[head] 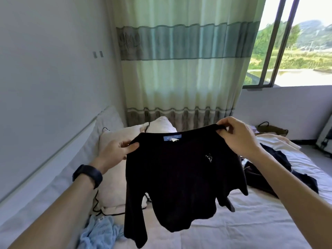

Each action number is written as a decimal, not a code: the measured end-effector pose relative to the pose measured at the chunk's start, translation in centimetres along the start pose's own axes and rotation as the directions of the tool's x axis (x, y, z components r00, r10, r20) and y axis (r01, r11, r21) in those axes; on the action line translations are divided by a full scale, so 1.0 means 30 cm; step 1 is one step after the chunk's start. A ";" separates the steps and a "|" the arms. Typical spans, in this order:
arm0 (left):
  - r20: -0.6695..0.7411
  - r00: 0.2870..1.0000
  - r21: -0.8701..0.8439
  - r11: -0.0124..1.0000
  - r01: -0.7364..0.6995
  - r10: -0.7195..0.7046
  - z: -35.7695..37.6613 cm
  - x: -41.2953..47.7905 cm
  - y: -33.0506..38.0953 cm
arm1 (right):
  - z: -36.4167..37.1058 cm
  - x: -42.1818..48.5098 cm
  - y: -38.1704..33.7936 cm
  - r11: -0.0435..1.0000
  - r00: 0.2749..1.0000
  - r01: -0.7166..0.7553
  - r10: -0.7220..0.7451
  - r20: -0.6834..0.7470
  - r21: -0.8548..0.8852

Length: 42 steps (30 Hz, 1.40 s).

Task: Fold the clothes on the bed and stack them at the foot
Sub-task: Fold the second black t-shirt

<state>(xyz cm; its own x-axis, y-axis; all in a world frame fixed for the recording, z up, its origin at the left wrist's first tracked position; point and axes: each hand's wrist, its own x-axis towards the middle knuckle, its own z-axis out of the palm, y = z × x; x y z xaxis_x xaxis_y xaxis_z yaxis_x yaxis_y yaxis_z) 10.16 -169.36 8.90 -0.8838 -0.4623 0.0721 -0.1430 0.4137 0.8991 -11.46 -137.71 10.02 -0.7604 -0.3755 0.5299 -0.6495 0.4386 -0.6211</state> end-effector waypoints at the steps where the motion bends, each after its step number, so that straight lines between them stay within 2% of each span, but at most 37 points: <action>1: -0.019 1.000 -0.017 1.000 -0.026 0.026 -0.020 -0.022 -0.005 | -0.016 -0.048 0.001 0.999 1.000 0.009 -0.008 0.016 -0.034; 2: -0.026 0.999 -0.011 0.999 -0.040 0.040 -0.038 -0.042 -0.019 | -0.024 -0.106 0.009 0.995 0.996 -0.004 0.012 0.085 -0.098; 4: -0.018 0.999 0.031 0.999 -0.035 0.036 -0.062 -0.087 -0.058 | -0.025 -0.223 0.047 0.960 0.958 -0.087 0.153 0.241 -0.266; 6: 0.002 1.000 0.071 0.997 -0.009 0.009 -0.073 -0.125 -0.098 | -0.052 -0.302 0.090 0.921 0.949 -0.222 0.280 0.147 -0.320; 8: 0.012 1.000 0.046 0.999 0.021 -0.022 -0.072 -0.157 -0.123 | -0.068 -0.353 0.085 0.928 0.954 -0.281 0.297 0.031 -0.246; 9: 0.025 0.999 0.035 0.999 0.022 -0.023 -0.062 -0.170 -0.121 | -0.052 -0.385 0.065 0.941 0.953 -0.287 0.299 0.043 -0.181; 11: 0.046 0.999 0.045 0.999 -0.011 0.009 -0.033 -0.191 -0.097 | 0.049 -0.470 0.021 0.959 0.939 -0.271 0.281 0.198 -0.075; 13: 0.064 0.997 0.085 0.996 -0.041 0.036 -0.004 -0.211 -0.062 | 0.197 -0.583 -0.034 0.958 0.881 -0.287 0.256 0.398 0.018; 15: 0.090 0.994 0.141 0.988 -0.069 0.057 0.010 -0.235 -0.022 | 0.330 -0.674 -0.094 0.943 0.822 -0.316 0.217 0.527 0.103; 18: 0.097 0.988 0.172 0.976 -0.134 0.119 0.001 -0.285 0.039 | 0.478 -0.771 -0.171 0.918 0.798 -0.346 0.179 0.576 0.194; 21: -0.003 0.983 0.103 0.978 -0.183 0.184 -0.030 -0.341 0.116 | 0.549 -0.843 -0.267 0.918 0.787 -0.327 0.134 0.602 0.223; 24: -0.105 0.969 0.045 0.974 -0.222 0.226 -0.080 -0.394 0.198 | 0.550 -0.903 -0.362 0.917 0.822 -0.281 0.077 0.564 0.284; 28: -0.154 0.948 0.106 0.958 -0.265 0.279 -0.136 -0.453 0.262 | 0.510 -0.950 -0.421 0.931 0.891 -0.203 0.047 0.451 0.305; 31: -0.176 0.942 0.152 0.953 -0.260 0.286 -0.192 -0.487 0.244 | 0.452 -0.943 -0.343 0.971 0.934 -0.154 0.082 0.348 0.183; 35: -0.190 0.955 0.366 0.919 -0.147 0.229 -0.278 -0.536 0.139 | 0.214 -0.792 -0.198 0.973 0.947 -0.231 0.228 0.227 -0.015; 38: -0.200 0.953 0.454 0.884 -0.114 0.226 -0.263 -0.548 0.072 | 0.010 -0.638 -0.198 0.989 0.987 -0.146 0.147 0.060 -0.024; 40: -0.253 0.930 0.470 0.874 -0.123 0.267 -0.229 -0.531 0.057 | -0.075 -0.578 -0.214 0.994 0.997 -0.054 0.059 0.046 -0.097; 42: -0.275 0.918 0.499 0.859 -0.117 0.285 -0.187 -0.516 0.061 | -0.130 -0.548 -0.200 0.962 0.984 -0.030 0.077 0.162 -0.272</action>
<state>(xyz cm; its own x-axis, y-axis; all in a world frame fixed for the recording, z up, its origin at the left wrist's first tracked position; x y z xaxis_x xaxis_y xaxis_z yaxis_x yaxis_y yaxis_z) 26.08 -165.86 11.86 -0.7297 -0.5222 0.4415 -0.2413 0.8007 0.5483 4.93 -131.00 7.28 -0.7977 -0.4681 0.3801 -0.6020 0.6553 -0.4563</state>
